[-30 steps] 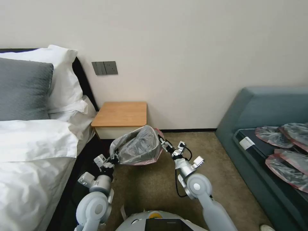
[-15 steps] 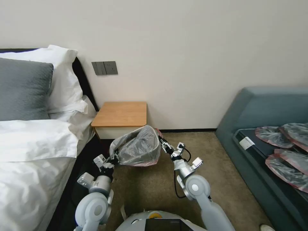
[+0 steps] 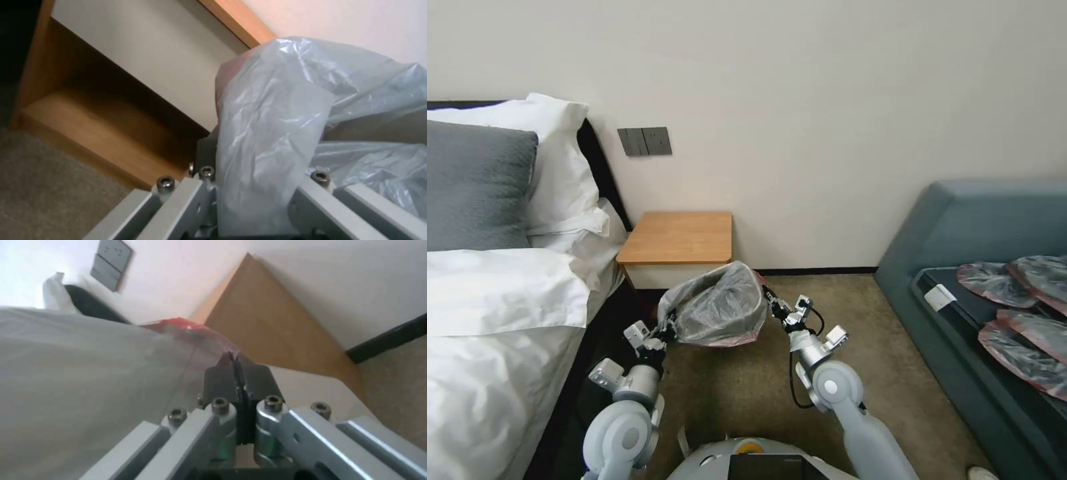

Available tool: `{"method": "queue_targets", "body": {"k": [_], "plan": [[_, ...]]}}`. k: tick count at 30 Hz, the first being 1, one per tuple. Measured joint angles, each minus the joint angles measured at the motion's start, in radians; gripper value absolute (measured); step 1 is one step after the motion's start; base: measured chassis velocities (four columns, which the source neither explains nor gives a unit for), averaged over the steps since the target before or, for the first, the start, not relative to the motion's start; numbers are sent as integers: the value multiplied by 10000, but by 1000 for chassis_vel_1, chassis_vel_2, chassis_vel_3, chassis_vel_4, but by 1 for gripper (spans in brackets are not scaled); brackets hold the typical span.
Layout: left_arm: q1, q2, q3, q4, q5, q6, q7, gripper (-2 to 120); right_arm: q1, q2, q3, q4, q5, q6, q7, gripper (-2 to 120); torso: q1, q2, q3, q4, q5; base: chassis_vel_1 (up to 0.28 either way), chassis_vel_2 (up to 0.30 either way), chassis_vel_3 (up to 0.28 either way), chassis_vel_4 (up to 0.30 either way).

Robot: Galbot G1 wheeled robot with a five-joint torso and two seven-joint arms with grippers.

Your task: Pick up the garbage bag from the table and place it over the trash can.

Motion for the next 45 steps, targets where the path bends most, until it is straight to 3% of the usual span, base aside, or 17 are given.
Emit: {"method": "queue_targets", "body": {"k": [28,35,42,45], "plan": [[65,-94,211,-325,-349,254,-29,3,547,-109,-22,-1904,-1547,605,-124,0,0,0,1,0,-1,0,0,0,0],[-19,-44,-75,-275,-289,261,-61,3,-343,-296,146,-1267,-3899,1544,-365,28,0,0,0,-1,0,0,0,0,0],[-129,-45,-117,-238,-26,381,-148,3,-990,-483,422,-448,-6377,2148,28,48,0,1,0,-2,-1,0,0,0,0],[-175,-30,-65,-80,649,518,-152,3,-1137,-523,499,275,-7730,2886,111,65,0,1,0,-1,0,0,0,0,0]]}}
